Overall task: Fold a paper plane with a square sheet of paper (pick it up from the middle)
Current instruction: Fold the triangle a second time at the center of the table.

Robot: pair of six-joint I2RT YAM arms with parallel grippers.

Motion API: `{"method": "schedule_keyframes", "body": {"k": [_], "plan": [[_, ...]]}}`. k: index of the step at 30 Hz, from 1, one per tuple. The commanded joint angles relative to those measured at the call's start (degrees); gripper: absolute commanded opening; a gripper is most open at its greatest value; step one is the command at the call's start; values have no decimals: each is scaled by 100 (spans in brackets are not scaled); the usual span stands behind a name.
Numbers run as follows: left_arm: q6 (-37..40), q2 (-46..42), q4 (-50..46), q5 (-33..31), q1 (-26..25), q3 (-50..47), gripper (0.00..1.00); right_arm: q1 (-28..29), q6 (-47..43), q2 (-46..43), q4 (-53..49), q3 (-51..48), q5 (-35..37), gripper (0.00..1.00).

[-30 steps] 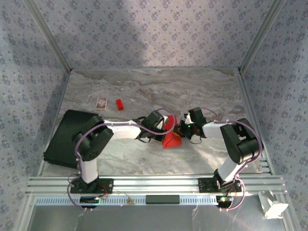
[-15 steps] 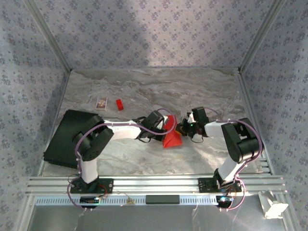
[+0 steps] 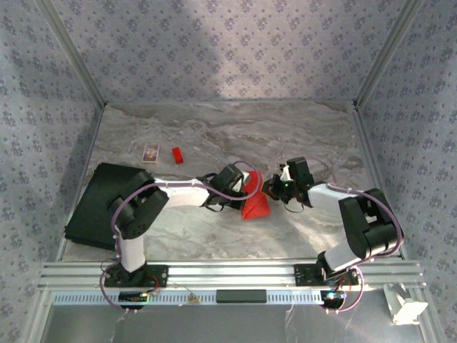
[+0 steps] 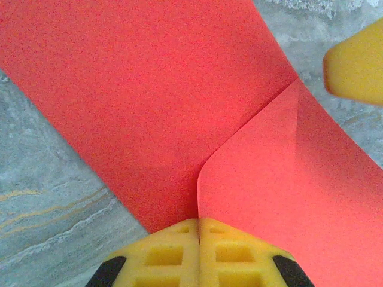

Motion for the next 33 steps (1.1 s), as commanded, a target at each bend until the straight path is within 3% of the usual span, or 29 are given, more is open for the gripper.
{"method": "schedule_keyframes", "body": {"k": [1,6,20,22,28,33], "plan": [[61,177,-248,66,-20,-109,0,298,-168,209,-247,213,-179,1],[77,165,-281,68,-20,-96,0,534,-77,574,-177,332,-42,1],[-64,28,-363,9,-21,-40,1,473,-72,963,40,-298,119,0],[-151,-72,-568,-115,-20,103,6,468,-63,939,86,-343,132,0],[-472,-586,-1029,-493,-20,221,37,455,-28,899,111,-336,149,0],[-798,-1010,-1072,-318,-20,116,35,435,48,891,233,-391,129,0]]}}
